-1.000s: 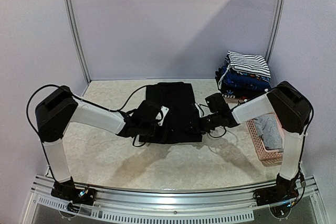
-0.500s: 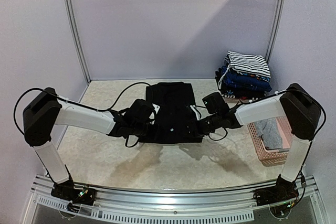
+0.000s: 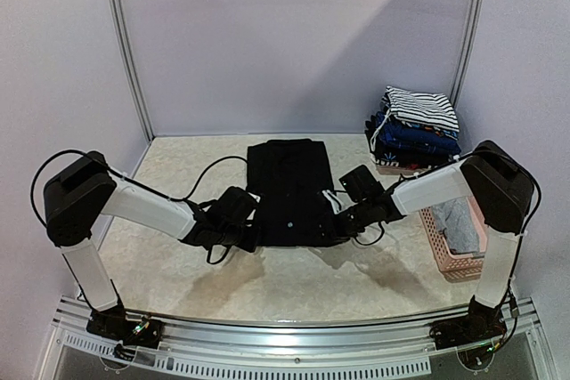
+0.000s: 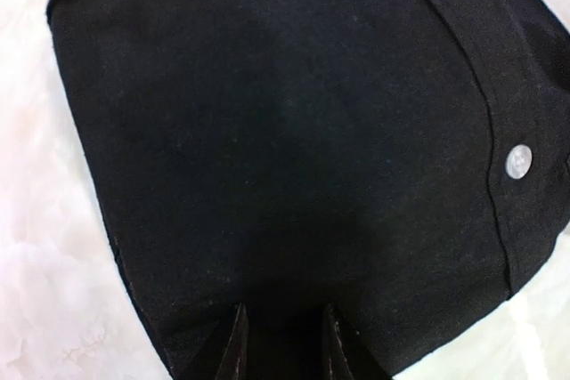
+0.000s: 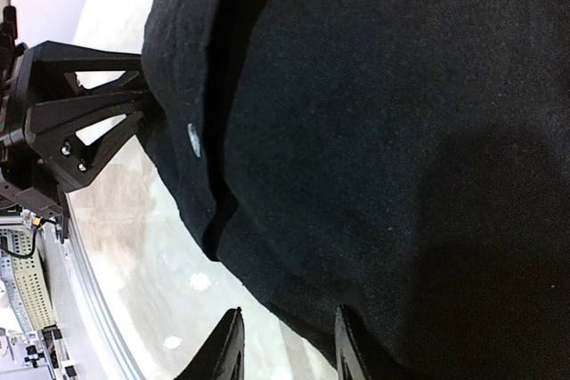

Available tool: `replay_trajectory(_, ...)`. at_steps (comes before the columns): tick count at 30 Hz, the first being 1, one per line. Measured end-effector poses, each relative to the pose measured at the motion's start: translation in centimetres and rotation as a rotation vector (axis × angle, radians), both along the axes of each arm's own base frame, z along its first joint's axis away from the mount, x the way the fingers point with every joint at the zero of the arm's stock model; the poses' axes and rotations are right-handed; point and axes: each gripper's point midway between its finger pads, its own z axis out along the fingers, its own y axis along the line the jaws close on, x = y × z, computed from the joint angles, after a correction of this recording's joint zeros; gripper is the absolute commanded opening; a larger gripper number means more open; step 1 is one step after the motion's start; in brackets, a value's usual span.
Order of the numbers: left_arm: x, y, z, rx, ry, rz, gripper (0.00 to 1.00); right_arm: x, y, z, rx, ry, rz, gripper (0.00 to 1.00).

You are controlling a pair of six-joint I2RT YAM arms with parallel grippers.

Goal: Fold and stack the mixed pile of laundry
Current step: Adjust the 2/3-rectangle-folded shirt at the center of the board.

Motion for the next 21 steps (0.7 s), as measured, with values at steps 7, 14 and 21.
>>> replay_trajectory(7,-0.3,0.6,0.0,-0.043,-0.014,0.040,0.29,-0.1,-0.9,0.1,-0.047,-0.017,-0.003,0.36)
replay_trajectory(14,-1.7,2.4,1.2,-0.005,-0.019,0.064,0.32,-0.8,-2.6,1.3,-0.106,-0.009,-0.011,0.36)
replay_trajectory(21,-1.7,2.1,5.1,-0.013,-0.106,0.023,0.40,1.4,0.6,7.1,0.025,-0.083,0.034,0.36)
